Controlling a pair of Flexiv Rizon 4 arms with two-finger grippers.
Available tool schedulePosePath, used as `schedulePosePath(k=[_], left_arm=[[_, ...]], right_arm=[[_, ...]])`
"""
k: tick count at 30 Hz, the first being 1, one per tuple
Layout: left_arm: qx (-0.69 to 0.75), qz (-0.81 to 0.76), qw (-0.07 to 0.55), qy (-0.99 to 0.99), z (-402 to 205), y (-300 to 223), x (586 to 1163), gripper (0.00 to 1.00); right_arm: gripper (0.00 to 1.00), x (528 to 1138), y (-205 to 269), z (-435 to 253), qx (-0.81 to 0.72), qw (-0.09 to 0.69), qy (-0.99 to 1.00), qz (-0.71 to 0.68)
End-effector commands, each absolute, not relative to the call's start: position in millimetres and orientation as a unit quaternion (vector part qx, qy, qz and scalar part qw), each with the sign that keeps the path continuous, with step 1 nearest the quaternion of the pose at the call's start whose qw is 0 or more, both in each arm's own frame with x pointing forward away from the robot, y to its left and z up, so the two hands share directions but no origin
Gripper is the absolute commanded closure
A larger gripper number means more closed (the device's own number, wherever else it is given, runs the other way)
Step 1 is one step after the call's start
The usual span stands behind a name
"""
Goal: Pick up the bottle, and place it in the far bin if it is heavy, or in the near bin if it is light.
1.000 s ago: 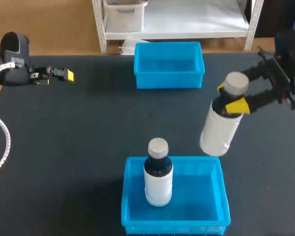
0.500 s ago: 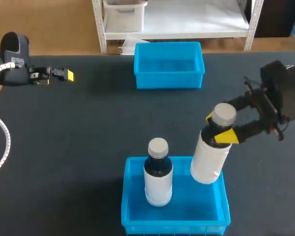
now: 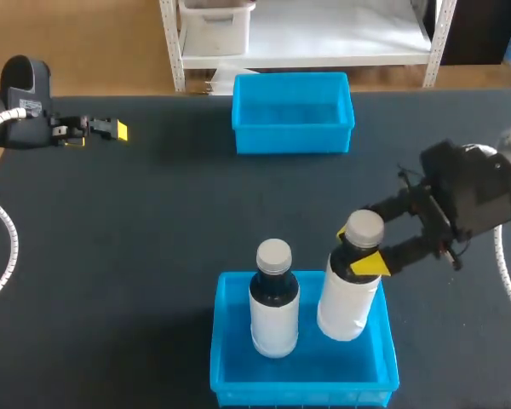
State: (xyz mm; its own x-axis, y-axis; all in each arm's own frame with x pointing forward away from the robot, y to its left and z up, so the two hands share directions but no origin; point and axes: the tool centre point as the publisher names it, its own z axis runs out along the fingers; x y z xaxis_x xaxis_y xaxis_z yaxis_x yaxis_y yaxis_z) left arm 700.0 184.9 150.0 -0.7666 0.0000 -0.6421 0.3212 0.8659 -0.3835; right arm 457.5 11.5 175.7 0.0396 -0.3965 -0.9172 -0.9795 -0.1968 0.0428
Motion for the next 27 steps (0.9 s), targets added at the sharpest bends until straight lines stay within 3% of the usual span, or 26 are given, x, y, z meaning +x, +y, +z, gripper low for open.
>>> schedulePosePath(k=[1, 27], left_arm=[[0.088, -0.243, 0.33, 0.908, 150.0, 184.9, 700.0, 0.0], [0.088, -0.243, 0.33, 0.908, 150.0, 184.9, 700.0, 0.0]], right_arm=[[1.0, 461.1, 16.8, 164.9, -0.638, 0.332, 0.537, 0.44], [1.0, 468.3, 25.4, 136.1, -0.647, 0.319, 0.539, 0.434]])
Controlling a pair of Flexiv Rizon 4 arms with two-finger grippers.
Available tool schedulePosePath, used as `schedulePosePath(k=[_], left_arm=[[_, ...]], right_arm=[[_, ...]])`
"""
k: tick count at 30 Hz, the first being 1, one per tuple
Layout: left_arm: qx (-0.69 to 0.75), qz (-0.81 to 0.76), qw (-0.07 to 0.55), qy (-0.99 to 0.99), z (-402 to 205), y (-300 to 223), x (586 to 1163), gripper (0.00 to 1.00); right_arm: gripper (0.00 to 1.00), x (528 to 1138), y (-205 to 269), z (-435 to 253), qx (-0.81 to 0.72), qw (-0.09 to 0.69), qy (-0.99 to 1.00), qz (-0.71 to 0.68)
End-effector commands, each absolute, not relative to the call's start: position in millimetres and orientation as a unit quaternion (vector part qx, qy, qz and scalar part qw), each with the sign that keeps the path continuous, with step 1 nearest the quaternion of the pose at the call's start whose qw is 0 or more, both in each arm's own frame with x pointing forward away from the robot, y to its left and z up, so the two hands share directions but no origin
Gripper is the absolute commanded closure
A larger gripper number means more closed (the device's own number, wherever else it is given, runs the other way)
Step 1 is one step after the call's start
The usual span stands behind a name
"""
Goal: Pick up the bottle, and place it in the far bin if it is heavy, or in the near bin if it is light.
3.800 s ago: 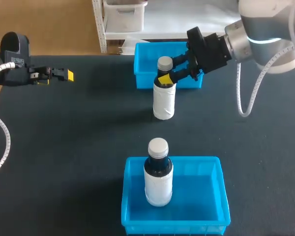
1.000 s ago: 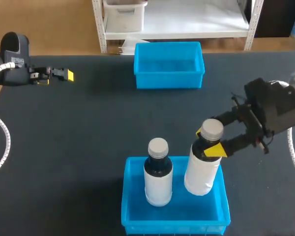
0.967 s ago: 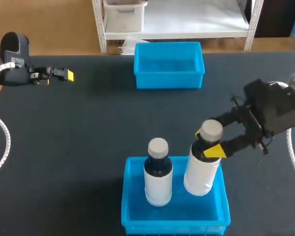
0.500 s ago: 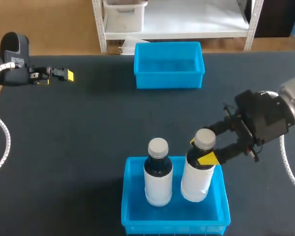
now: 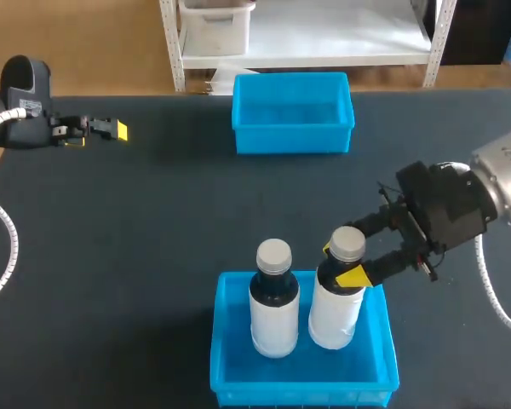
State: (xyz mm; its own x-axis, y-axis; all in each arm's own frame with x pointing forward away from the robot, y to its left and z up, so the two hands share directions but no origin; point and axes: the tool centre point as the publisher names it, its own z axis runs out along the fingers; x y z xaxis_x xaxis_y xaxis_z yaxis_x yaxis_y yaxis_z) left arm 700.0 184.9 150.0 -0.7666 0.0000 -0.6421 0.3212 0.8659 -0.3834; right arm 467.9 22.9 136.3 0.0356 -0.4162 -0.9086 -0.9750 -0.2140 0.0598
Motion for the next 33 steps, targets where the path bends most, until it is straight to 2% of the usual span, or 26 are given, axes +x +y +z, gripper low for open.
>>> schedulePosePath(k=[1, 33], left_arm=[[0.088, -0.243, 0.33, 0.908, 150.0, 184.9, 700.0, 0.0], [0.088, -0.243, 0.33, 0.908, 150.0, 184.9, 700.0, 0.0]], right_arm=[[1.0, 468.1, 25.6, 135.9, -0.649, 0.319, 0.539, 0.433], [1.0, 463.6, 25.7, 128.5, -0.655, 0.318, 0.538, 0.424]])
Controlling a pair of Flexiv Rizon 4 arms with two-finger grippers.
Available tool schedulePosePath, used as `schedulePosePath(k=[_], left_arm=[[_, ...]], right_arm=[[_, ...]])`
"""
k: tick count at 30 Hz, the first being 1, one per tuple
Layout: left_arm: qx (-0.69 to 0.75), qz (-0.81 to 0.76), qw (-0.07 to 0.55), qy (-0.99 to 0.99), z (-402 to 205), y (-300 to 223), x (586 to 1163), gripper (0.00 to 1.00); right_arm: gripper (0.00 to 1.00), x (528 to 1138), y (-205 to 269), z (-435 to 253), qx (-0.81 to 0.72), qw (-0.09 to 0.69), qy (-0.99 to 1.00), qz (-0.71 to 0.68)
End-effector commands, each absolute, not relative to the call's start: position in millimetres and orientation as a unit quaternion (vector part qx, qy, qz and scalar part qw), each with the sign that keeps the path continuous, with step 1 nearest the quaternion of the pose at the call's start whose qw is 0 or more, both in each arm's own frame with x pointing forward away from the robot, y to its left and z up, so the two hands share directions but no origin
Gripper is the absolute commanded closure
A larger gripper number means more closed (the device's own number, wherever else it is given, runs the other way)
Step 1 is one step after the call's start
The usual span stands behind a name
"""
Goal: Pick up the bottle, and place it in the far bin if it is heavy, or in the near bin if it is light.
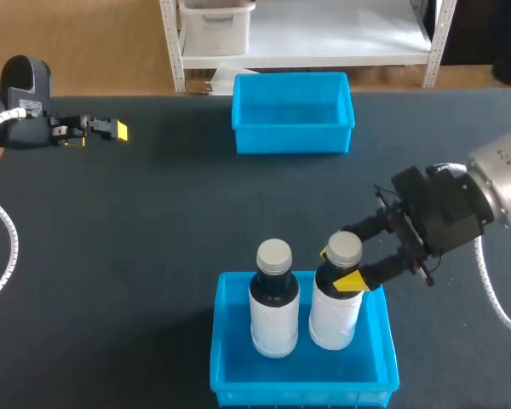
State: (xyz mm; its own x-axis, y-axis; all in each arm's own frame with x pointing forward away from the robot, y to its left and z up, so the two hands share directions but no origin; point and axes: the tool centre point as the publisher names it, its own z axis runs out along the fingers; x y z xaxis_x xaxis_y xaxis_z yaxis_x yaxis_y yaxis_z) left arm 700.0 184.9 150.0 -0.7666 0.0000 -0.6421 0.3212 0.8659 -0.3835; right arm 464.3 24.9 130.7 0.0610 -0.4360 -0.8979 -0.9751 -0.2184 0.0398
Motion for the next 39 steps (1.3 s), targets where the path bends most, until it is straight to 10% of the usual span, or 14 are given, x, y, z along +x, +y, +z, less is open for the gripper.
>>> schedulePosePath(k=[1, 8, 10, 12, 39], left_arm=[[0.088, -0.243, 0.33, 0.908, 150.0, 184.9, 700.0, 0.0], [0.088, -0.243, 0.33, 0.908, 150.0, 184.9, 700.0, 0.0], [0.088, -0.243, 0.33, 0.908, 150.0, 184.9, 700.0, 0.0], [0.088, -0.243, 0.33, 0.908, 150.0, 184.9, 700.0, 0.0], [0.088, -0.243, 0.33, 0.908, 150.0, 184.9, 700.0, 0.0]], right_arm=[[0.99, 463.4, 25.7, 128.2, -0.655, 0.318, 0.538, 0.425], [0.87, 462.7, 25.9, 126.9, -0.656, 0.317, 0.538, 0.425], [0.6, 462.4, 25.9, 126.5, -0.656, 0.315, 0.538, 0.425], [0.0, 462.3, 25.9, 126.5, -0.656, 0.314, 0.539, 0.425], [0.0, 485.1, -38.3, 157.7, -0.634, 0.327, 0.582, 0.39]])
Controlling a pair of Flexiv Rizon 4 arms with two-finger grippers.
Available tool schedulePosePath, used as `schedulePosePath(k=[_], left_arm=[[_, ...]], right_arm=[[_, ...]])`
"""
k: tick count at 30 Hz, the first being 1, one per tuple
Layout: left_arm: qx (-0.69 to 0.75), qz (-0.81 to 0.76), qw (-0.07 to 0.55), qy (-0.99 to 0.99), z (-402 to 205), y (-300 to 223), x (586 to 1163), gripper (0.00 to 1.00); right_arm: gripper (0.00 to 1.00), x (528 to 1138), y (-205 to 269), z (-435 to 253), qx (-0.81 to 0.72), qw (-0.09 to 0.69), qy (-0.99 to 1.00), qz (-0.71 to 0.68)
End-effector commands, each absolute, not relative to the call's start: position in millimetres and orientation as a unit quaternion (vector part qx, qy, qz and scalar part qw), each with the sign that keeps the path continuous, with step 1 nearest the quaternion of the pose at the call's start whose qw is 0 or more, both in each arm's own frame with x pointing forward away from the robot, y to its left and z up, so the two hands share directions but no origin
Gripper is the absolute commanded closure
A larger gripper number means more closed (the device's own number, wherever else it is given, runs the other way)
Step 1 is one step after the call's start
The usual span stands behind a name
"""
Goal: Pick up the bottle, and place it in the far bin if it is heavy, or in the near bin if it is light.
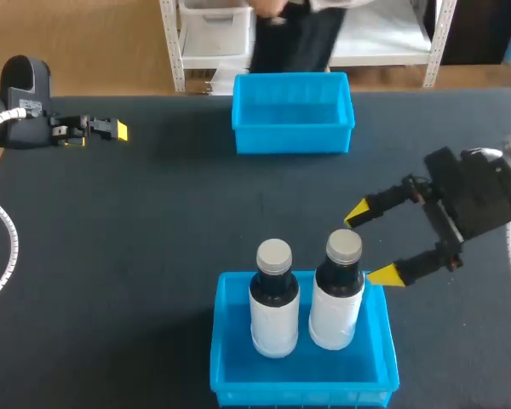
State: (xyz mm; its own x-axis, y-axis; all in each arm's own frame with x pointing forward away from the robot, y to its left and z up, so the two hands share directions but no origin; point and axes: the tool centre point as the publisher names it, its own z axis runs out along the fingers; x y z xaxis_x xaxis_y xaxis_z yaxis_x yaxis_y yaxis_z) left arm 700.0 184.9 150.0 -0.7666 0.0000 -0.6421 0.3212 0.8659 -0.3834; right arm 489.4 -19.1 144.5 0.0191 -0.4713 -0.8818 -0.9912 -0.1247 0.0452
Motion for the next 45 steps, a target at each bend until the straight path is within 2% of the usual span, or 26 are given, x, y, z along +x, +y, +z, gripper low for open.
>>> schedulePosePath(k=[1, 10, 20, 31, 45], left_arm=[[0.088, -0.243, 0.33, 0.908, 150.0, 184.9, 700.0, 0.0], [0.088, -0.243, 0.33, 0.908, 150.0, 184.9, 700.0, 0.0], [0.088, -0.243, 0.33, 0.908, 150.0, 184.9, 700.0, 0.0], [0.088, -0.243, 0.33, 0.908, 150.0, 184.9, 700.0, 0.0], [0.088, -0.243, 0.33, 0.908, 150.0, 184.9, 700.0, 0.0]], right_arm=[[0.0, 486.9, -42.3, 159.6, -0.635, 0.327, 0.585, 0.385], [0.0, 524.6, -67.4, 159.4, -0.585, 0.363, 0.638, 0.345], [0.0, 569.2, -59.6, 150.1, -0.569, 0.386, 0.645, 0.334], [0.0, 620.9, -58.8, 139.6, -0.561, 0.379, 0.652, 0.341], [0.0, 633.7, -61.2, 144.4, -0.558, 0.382, 0.653, 0.341]])
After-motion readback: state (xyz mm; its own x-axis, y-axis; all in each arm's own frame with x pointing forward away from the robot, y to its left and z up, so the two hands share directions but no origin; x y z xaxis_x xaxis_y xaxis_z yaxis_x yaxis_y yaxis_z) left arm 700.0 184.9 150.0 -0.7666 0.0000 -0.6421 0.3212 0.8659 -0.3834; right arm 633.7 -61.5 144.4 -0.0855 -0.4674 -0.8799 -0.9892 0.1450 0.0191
